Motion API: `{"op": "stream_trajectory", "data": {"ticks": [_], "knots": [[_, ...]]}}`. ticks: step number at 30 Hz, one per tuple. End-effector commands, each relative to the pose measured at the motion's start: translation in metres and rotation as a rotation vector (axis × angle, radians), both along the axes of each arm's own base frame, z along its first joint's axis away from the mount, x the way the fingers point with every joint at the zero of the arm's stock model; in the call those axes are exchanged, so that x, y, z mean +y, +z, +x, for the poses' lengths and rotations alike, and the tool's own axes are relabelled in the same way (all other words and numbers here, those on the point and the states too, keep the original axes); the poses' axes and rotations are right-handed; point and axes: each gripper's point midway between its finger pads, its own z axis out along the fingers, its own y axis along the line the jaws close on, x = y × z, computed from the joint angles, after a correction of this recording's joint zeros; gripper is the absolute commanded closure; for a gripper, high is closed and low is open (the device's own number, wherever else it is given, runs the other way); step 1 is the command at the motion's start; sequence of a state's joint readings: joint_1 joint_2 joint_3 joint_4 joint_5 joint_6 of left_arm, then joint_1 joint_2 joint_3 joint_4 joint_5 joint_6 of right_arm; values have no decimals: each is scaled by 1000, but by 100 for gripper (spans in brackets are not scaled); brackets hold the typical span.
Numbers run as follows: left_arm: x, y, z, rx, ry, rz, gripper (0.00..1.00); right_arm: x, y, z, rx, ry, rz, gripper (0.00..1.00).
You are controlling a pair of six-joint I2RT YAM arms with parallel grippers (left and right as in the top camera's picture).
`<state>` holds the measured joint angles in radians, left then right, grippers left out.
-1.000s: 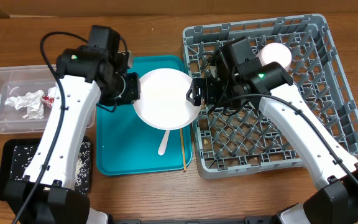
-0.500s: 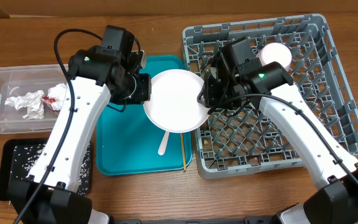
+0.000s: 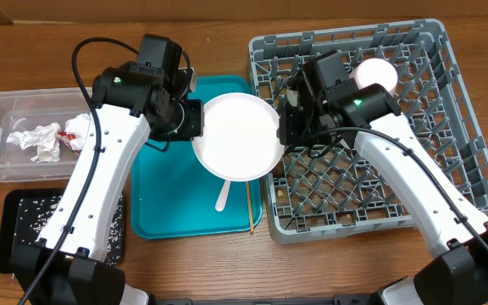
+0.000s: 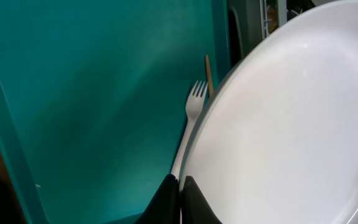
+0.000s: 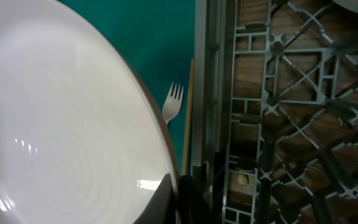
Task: Sort waste into correct bins and load items into the dishwasher
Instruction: 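Lift the plate with the left gripper and grasp its far rim with the right, then release the plate from the left gripper and carry it into the rack's right side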
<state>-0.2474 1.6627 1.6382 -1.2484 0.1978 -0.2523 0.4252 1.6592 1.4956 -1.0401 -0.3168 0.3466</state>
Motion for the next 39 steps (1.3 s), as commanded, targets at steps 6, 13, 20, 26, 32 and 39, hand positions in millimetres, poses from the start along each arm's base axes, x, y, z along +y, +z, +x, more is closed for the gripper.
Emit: {"op": "stream_trajectory", "data": {"ticks": [6, 13, 20, 26, 32, 39], "knots": [[-4, 12, 1, -40, -51, -20, 18, -16, 7, 9, -82, -41, -84, 96], [25, 5, -4, -8, 7, 89, 13, -94, 45, 30, -234, -256, -283, 96], [26, 5, -3, -9, 11, 88, 12, -161, 99, 10, -376, -387, -417, 96], [26, 6, -3, -10, 11, 87, 12, -275, 130, -37, -373, -623, -943, 96], [26, 6, -2, -13, 11, 87, 11, -298, 136, -34, -364, -606, -1074, 96], [25, 7, 3, -34, 11, 83, 7, -304, 144, -10, -410, -553, -1178, 96]]}}
